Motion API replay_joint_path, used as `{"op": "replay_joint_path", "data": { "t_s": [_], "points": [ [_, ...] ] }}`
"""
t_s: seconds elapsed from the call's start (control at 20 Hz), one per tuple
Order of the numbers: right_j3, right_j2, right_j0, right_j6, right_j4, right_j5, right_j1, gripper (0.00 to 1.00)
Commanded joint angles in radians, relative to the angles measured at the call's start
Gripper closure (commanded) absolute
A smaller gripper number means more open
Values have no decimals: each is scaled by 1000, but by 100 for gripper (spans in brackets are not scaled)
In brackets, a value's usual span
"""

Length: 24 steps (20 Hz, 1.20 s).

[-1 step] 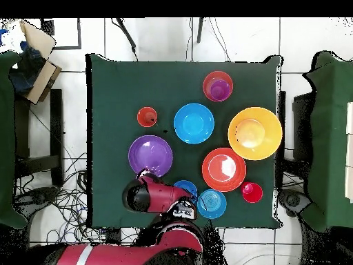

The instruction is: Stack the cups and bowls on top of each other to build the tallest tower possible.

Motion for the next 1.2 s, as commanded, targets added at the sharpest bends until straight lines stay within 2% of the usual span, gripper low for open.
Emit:
{"op": "replay_joint_path", "data": {
  "t_s": [0.05,0.3,0.8,1.0,1.2],
  "points": [
    [75,146,-37,163,2,-26,25,0],
    [67,145,-38,152,2,-29,40,0],
    [87,163,-56,129,11,52,-35,0],
    [118,187,-93,107,6,123,-105,0],
    [140,198,-147,50,-7,242,-215,0]
  ]
}}
